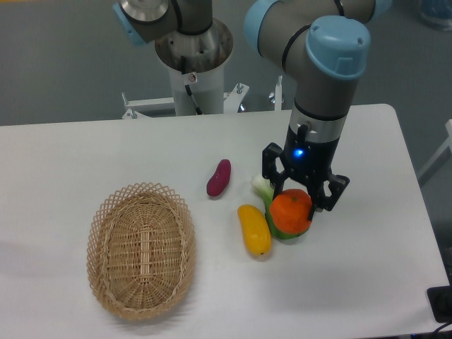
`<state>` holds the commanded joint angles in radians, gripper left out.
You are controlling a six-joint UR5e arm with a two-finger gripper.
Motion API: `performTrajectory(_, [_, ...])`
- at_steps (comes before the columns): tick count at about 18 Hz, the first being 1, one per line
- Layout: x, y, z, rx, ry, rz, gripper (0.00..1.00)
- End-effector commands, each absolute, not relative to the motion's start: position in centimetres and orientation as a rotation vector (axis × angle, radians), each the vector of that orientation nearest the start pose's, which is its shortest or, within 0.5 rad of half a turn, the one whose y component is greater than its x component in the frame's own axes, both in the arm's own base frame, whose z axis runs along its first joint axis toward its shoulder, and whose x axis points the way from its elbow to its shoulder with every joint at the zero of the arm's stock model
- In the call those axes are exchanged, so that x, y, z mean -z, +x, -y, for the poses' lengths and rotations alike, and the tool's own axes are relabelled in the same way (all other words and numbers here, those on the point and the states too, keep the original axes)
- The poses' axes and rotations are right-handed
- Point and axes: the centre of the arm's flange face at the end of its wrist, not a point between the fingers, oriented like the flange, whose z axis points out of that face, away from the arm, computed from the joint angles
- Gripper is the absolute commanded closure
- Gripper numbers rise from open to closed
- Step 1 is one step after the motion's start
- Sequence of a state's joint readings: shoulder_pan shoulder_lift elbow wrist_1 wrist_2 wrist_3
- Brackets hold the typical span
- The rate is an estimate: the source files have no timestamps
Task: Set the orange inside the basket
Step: 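Close the gripper on the orange beside the bok choy and lift it, then carry the held orange over the wicker basket and lower it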
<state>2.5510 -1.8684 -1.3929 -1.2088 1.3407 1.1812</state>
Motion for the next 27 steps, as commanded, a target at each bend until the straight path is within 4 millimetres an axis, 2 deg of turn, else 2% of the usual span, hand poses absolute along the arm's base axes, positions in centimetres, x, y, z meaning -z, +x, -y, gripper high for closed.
performTrajectory(10, [-45.0,-43.8,-48.5,-0.144,-2.807,-0.303,0.4])
performTrajectory(13, [-44.9,-42.3,-49.7,-0.127,-2.813,-0.253,0.4])
performTrajectory(17, [-44.8,-38.5,-53.2,-0.095,-2.805,-0.099,0.4])
performTrajectory(19, [-44.4,-35.9,-54.8,-0.076,-2.816,-0.055,0.4])
performTrajectory(20, [-44.1,-33.6,-56.2,-0.069,-2.833,-0.016,0.4])
performTrajectory(24, [-41.0,-26.8,-59.2,-0.051,-2.867,0.029,0.4])
performTrajectory(26, [-39.6,-24.6,-59.7,-0.023,-2.879,0.06,0.4])
performTrajectory(27, [-38.3,-23.9,-60.7,-0.008,-2.887,0.059,0.4])
